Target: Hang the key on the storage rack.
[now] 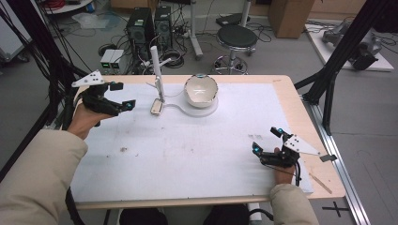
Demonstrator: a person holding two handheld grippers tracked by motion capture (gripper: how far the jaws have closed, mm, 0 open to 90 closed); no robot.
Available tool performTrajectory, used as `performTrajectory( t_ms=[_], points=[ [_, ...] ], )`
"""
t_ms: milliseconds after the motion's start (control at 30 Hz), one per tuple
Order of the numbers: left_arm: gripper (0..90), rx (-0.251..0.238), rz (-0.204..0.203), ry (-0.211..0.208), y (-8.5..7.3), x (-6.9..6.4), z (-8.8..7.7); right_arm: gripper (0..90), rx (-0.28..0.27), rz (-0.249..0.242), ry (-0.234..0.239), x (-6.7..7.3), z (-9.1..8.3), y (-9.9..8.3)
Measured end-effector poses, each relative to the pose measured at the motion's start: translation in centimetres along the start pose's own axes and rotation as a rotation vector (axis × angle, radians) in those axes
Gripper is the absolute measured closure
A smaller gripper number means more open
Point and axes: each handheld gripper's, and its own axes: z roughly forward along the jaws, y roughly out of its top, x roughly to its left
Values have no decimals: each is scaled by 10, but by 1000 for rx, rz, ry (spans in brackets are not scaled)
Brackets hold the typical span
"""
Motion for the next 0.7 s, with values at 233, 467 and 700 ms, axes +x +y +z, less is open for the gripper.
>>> performTrajectory(
  t_ms=[233,467,700],
  points=[
    [17,-46,19,48,-33,-19,-22,7,-2,-7,1,0,0,0],
    [17,-87,49,92,-68,-41,-35,7,-3,-8,-2,0,0,0],
    [17,-171,52,141,-103,-65,-48,7,-2,-8,-1,1,0,0]
  ],
)
